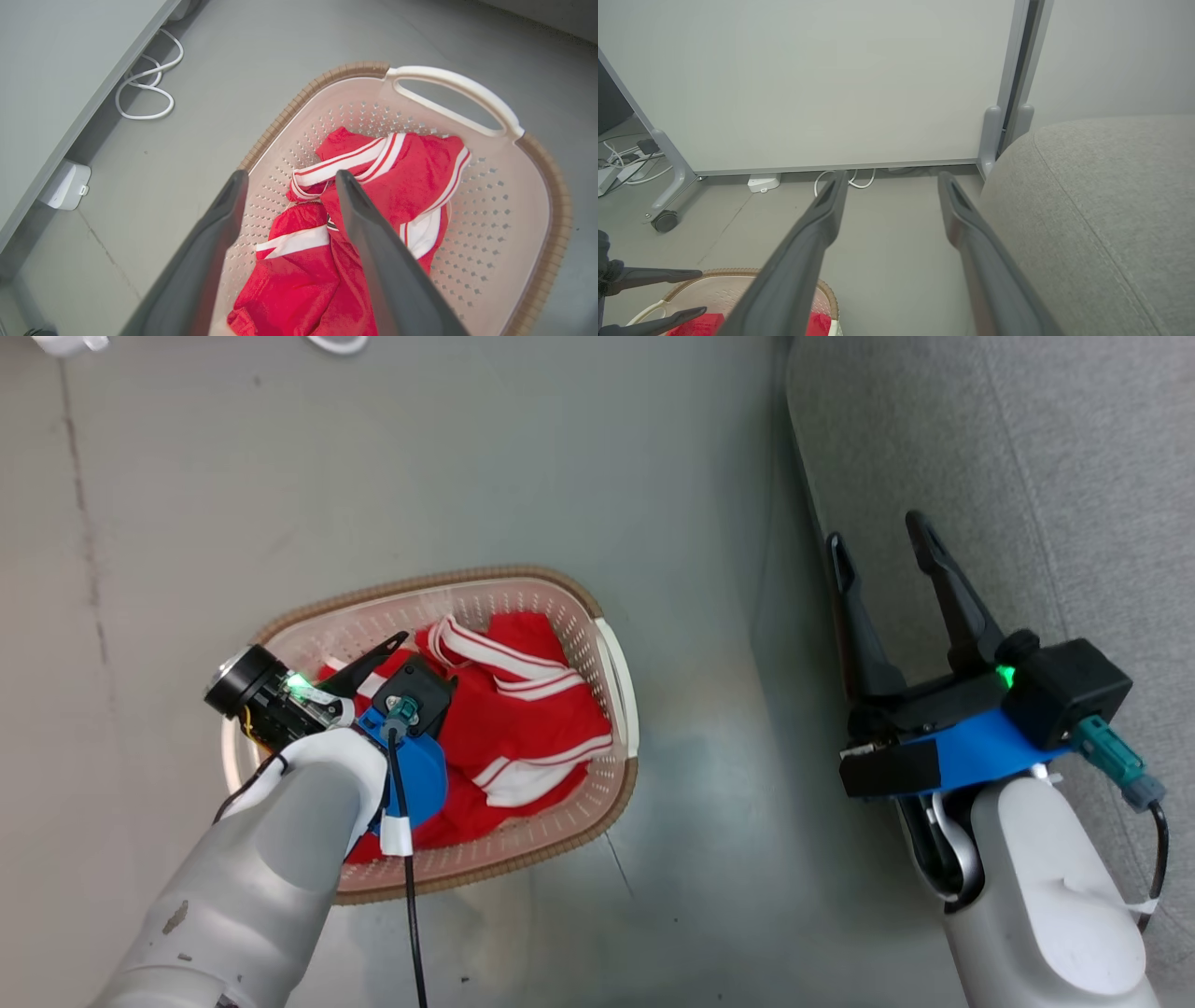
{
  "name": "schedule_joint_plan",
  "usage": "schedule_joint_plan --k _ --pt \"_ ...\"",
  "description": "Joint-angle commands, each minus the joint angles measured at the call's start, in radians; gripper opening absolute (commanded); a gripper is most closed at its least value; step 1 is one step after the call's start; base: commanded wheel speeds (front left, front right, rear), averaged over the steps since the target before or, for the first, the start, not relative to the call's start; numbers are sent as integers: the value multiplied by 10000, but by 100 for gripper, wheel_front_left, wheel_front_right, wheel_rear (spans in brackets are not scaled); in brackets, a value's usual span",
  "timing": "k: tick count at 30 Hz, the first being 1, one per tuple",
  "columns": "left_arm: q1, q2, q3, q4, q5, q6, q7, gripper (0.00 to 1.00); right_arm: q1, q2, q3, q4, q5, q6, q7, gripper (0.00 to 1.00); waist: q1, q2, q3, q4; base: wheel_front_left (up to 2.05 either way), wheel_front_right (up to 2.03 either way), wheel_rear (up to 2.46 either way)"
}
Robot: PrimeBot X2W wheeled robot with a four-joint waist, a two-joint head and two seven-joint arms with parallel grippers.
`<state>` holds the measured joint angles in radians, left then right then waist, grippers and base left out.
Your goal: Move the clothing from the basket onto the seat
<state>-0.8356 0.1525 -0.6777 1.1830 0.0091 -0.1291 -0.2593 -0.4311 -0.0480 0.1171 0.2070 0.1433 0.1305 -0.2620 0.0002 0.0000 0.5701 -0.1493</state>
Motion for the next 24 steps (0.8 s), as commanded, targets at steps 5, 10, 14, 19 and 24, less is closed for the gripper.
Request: schedule_joint_plan --k 5,10,14,19,24 --pt "-649 160 -1047 610 -17 -12 297 100 -618 -41 104 -203 81 4 -45 100 -2 0 1133 -222 0 0 0" --pt "-972 297 -2017 848 -115 -12 642 100 -964 -41 190 -336 126 4 -45 100 -2 0 1786 -304 0 0 0" --pt "-1163 410 -2793 929 -245 -13 892 100 -1218 -40 227 -422 141 4 -45 100 -2 0 2263 -368 0 0 0" --pt "-1439 632 -3618 993 -621 -13 1456 100 -1451 -40 253 -525 181 4 -45 100 -2 0 2833 -450 0 0 0" --pt "-1738 878 -4237 1022 -1088 -13 2125 100 -1671 -40 278 -643 251 4 -45 100 -2 0 3384 -551 0 0 0"
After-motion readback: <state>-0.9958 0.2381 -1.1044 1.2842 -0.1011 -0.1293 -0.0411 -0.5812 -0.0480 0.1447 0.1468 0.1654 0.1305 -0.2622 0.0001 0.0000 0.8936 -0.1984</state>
